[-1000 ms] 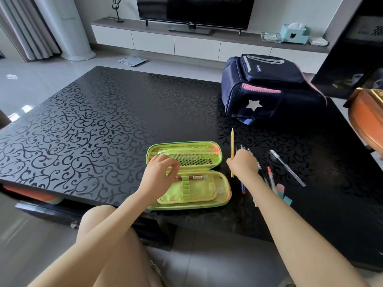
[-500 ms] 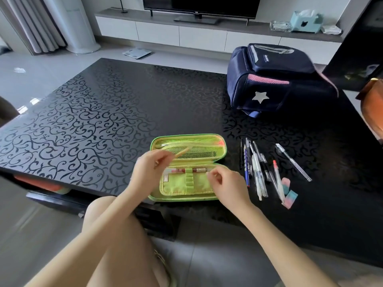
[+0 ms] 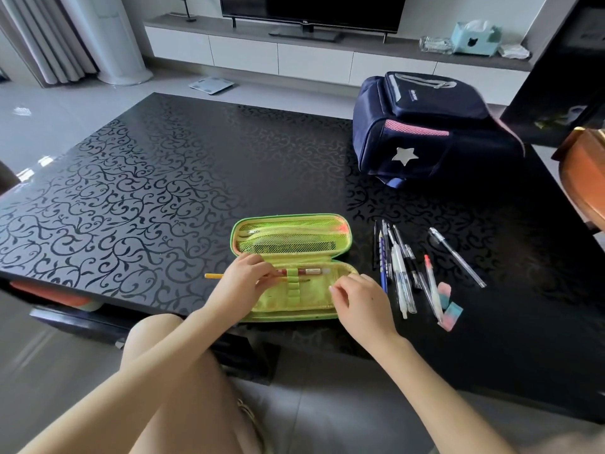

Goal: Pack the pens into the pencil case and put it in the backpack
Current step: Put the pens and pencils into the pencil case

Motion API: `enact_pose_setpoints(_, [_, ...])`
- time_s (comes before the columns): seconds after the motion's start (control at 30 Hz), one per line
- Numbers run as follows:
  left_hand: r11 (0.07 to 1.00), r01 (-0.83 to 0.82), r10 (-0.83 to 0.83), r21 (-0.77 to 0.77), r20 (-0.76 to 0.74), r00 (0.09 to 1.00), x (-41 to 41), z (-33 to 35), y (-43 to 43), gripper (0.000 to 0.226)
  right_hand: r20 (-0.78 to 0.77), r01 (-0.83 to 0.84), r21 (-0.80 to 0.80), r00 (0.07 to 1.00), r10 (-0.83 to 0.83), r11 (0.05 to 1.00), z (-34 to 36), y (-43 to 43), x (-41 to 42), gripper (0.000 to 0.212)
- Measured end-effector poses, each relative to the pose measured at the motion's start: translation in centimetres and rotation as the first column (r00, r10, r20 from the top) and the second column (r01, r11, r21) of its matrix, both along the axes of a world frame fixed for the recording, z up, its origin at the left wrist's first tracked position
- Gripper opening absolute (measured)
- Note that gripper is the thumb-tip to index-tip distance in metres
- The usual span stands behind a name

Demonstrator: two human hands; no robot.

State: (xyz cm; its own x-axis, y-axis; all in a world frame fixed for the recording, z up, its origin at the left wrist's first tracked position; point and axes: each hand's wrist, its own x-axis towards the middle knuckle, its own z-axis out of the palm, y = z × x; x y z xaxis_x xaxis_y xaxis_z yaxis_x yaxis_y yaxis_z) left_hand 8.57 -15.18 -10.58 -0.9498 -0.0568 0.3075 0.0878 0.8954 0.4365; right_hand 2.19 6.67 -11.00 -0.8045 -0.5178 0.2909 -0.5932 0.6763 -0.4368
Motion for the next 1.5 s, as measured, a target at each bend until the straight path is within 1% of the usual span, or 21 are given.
enact_pose_setpoints(0.1, [0.997,0.017,-0.019,0.069,0.024,1.000,-0.8,-0.3,2.5,0.010,0.015,-0.002,-0.002,1.000,0.002,1.000,-0.1,0.1,-0.1,0.013])
enact_pose_setpoints(0.17, [0.994,-0.008,0.004,0.108,0.035,0.999,-0.9,-0.4,3.1,0.016,0.040,-0.007,0.010,0.999,0.006,1.000,-0.1,0.3,-0.2,0.012])
enact_pose_setpoints(0.23, [0.995,-0.060,0.059,0.077,0.023,0.998,-0.5,-0.4,2.4,0.021,0.061,0.003,0.012,0.998,-0.004,1.000,0.1,0.5,-0.2,0.012])
enact_pose_setpoints(0.3, [0.992,-0.126,0.126,-0.016,-0.009,0.992,0.0,-0.4,1.2,0.021,0.015,0.110,-0.048,0.994,-0.110,0.993,0.3,0.9,-0.5,0.013])
enact_pose_setpoints(0.37, [0.982,-0.178,0.178,-0.060,-0.015,0.984,0.5,-0.2,0.2,0.015,-0.030,0.319,-0.068,0.946,-0.322,0.945,0.8,1.6,-1.2,0.015])
enact_pose_setpoints(0.4, [0.981,-0.189,0.190,-0.053,0.005,0.982,0.5,-0.1,-0.1,0.023,-0.018,0.402,-0.009,0.916,-0.402,0.916,1.0,2.0,-1.7,0.015])
enact_pose_setpoints(0.43, [0.982,-0.182,0.183,-0.043,0.026,0.983,0.4,-0.2,-0.3,0.033,0.004,0.452,0.100,0.891,-0.455,0.886,1.1,2.5,-2.3,0.018])
enact_pose_setpoints(0.5, [0.986,-0.163,0.164,-0.021,0.081,0.983,-0.2,0.0,-0.5,0.041,0.043,0.461,0.329,0.865,-0.500,0.824,1.0,3.0,-3.0,0.026])
enact_pose_setpoints(0.53, [0.987,-0.158,0.157,0.000,0.120,0.980,-0.6,0.3,-0.4,0.039,0.050,0.443,0.389,0.865,-0.499,0.808,1.0,3.1,-3.2,0.028])
enact_pose_setpoints(0.63, [0.988,-0.146,0.137,0.046,0.170,0.976,-2.0,1.1,-0.5,0.035,0.064,0.406,0.435,0.876,-0.477,0.804,0.8,2.8,-3.3,0.028])
enact_pose_setpoints(0.73, [0.997,-0.075,0.074,-0.005,0.196,0.978,-2.4,1.3,-0.8,0.039,0.116,0.400,0.435,0.863,-0.491,0.807,1.0,2.5,-3.3,0.021])
enact_pose_setpoints(0.8, [0.998,-0.038,0.045,-0.040,0.201,0.978,-2.1,1.3,-1.1,0.033,0.136,0.392,0.446,0.859,-0.494,0.804,1.4,2.3,-3.2,0.016])
enact_pose_setpoints(0.87, [0.993,-0.096,0.105,-0.073,0.137,0.985,-1.4,1.4,-1.4,0.021,0.147,0.388,0.429,0.861,-0.487,0.816,1.9,2.6,-2.9,0.017])
enact_pose_setpoints(0.93, [0.976,-0.210,0.214,-0.057,0.061,0.975,-0.2,1.7,-1.8,0.015,0.137,0.409,0.417,0.855,-0.501,0.812,2.7,3.2,-2.5,0.026])
enact_pose_setpoints(1.0, [0.963,-0.267,0.269,-0.039,0.058,0.961,1.3,1.8,-2.5,0.012,0.117,0.426,0.343,0.865,-0.488,0.837,3.7,3.6,-2.0,0.026])
enact_pose_setpoints(1.1, [0.982,-0.184,0.187,-0.031,0.146,0.971,3.0,1.2,-3.1,0.009,0.241,0.345,0.057,0.906,-0.348,0.937,4.7,2.5,-1.5,0.025])
enact_pose_setpoints(1.13, [0.988,-0.153,0.156,-0.035,0.152,0.976,3.2,0.9,-3.1,0.009,0.270,0.304,0.008,0.917,-0.295,0.953,4.7,1.7,-1.5,0.021])
enact_pose_setpoints(1.23, [0.991,-0.117,0.124,-0.068,0.104,0.987,2.9,0.2,-2.7,0.016,0.290,0.225,0.005,0.932,-0.217,0.974,3.6,-0.8,-1.2,0.017])
enact_pose_setpoints(1.33, [0.988,-0.113,0.122,-0.107,0.082,0.989,2.2,-0.1,-2.3,0.011,0.261,0.250,-0.001,0.935,-0.241,0.968,2.1,-1.6,-1.5,0.020])
enact_pose_setpoints(1.4, [0.987,-0.132,0.139,-0.094,0.072,0.988,1.9,-0.1,-2.0,0.010,0.297,0.267,-0.053,0.924,-0.240,0.962,1.9,-1.7,-1.6,0.020])
enact_pose_setpoints(1.5, [0.986,-0.154,0.159,-0.061,0.076,0.984,1.6,-0.3,-2.0,0.011,0.340,0.205,-0.138,0.929,-0.148,0.969,2.0,-2.3,-1.0,0.018])
